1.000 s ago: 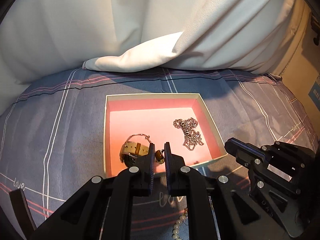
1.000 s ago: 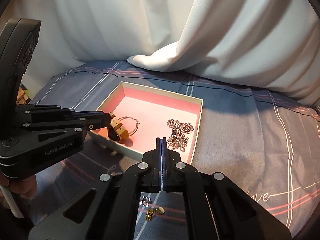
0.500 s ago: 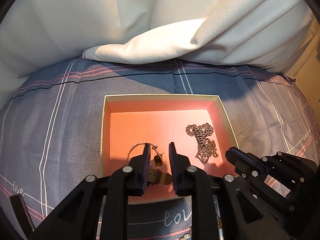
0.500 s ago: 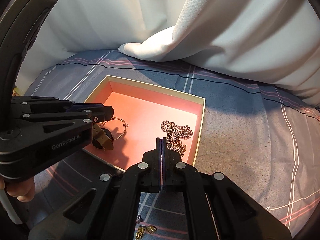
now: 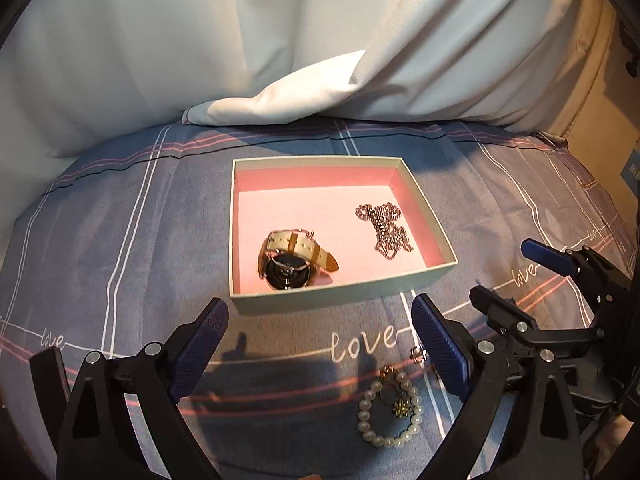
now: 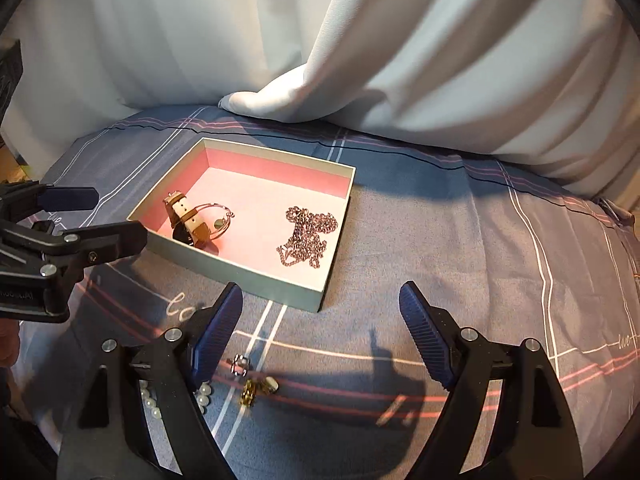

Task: Organize jewelry
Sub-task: 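Move both tools back toward the pearl bracelet and remaining charms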

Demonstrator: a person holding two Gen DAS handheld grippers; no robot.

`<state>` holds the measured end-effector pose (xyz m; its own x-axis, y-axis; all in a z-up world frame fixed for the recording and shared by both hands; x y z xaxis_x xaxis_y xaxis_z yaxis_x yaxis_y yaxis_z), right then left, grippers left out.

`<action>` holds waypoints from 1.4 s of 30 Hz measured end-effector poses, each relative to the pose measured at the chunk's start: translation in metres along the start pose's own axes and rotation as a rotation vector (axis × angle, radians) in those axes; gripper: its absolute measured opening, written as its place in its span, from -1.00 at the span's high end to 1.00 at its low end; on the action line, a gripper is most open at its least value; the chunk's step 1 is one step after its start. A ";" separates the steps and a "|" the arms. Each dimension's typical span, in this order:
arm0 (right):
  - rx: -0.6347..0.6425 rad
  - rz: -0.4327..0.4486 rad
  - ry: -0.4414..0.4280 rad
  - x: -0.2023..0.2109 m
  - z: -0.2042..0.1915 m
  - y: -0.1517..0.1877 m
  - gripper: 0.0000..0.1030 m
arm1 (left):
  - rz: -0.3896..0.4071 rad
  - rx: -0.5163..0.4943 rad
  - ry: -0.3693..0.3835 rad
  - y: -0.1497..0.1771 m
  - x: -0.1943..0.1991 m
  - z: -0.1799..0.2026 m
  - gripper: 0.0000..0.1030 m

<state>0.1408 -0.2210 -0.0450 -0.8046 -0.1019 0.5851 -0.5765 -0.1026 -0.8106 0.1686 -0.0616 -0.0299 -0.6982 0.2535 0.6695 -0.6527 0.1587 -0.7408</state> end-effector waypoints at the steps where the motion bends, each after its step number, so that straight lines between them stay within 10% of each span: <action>1: -0.008 -0.004 0.000 0.005 0.001 0.008 -0.56 | -0.007 -0.005 0.004 0.011 0.003 0.004 -0.78; 11: 0.024 -0.134 0.026 0.023 -0.006 0.088 -0.55 | -0.111 -0.101 0.065 0.097 0.001 0.043 -0.80; 27: -0.020 -0.162 0.018 0.017 -0.007 0.102 -0.55 | -0.118 -0.049 0.146 0.097 -0.012 0.039 -0.71; 39: -0.002 -0.147 -0.021 0.007 -0.027 0.095 -0.55 | -0.078 -0.106 0.004 0.092 -0.015 0.025 0.80; 42: -0.007 -0.130 -0.057 0.002 -0.037 0.089 -0.47 | -0.069 -0.036 0.021 0.086 -0.015 0.020 0.82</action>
<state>0.0828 -0.1934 -0.1172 -0.7139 -0.1440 0.6853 -0.6764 -0.1112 -0.7281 0.1175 -0.0707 -0.1029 -0.6451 0.2611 0.7181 -0.6879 0.2108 -0.6946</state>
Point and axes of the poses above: each gripper's, at about its wrist camera, not at the fingertips, and x roughly against the way its jaws point, z to its right, y to its underside, the point moved 6 cm from there along -x, roughly the way its jaws point, and after that the axes turned 11 degrees about z, right-handed, at the moved point
